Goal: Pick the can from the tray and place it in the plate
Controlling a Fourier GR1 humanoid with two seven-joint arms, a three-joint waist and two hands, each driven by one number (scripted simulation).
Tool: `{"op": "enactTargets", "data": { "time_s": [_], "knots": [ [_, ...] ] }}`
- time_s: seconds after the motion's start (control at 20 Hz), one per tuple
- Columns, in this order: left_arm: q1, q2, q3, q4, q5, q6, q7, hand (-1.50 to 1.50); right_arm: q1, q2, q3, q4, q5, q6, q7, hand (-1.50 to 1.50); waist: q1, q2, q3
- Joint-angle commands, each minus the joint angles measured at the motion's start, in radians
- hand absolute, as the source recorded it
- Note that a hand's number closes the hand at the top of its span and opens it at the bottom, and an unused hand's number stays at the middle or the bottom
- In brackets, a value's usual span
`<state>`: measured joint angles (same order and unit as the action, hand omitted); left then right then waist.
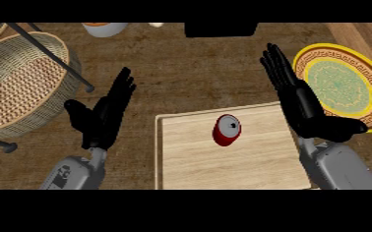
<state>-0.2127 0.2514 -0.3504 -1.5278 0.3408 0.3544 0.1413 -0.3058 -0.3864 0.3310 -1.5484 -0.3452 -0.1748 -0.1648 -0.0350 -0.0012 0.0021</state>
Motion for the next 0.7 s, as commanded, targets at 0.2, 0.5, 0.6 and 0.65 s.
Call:
{"op": "enactTargets", "data": {
  "time_s": [0.2, 0.5, 0.6, 0.65],
  "knots": [
    [0.177, 0.057, 0.024, 0.134, -0.018, -0.021, -0.007, 0.00, -0.060, -0.153, -0.242, -0.051, -0.003, -0.092, 0.133, 1.50, 0.031, 0.001, -0.004],
    [0.187, 0.074, 0.038, 0.115, 0.019, -0.071, 0.011, 0.00, 0.080, -0.162, -0.273, -0.007, 0.264, -0.445, 0.159, -1.50, 0.016, -0.004, -0.003],
    [0.149, 0.011, 0.015, 0.141, -0.016, -0.028, 0.013, 0.00, 0.147, -0.079, -0.240, -0.071, 0.295, -0.494, 0.095, -1.50, 0.020, -0.001, -0.002],
    [0.198, 0.078, 0.078, 0.163, 0.049, -0.139, -0.025, 0.00, 0.240, -0.096, -0.270, -0.124, 0.249, -0.429, 0.026, -1.50, 0.020, -0.001, -0.002]
  ]
}}
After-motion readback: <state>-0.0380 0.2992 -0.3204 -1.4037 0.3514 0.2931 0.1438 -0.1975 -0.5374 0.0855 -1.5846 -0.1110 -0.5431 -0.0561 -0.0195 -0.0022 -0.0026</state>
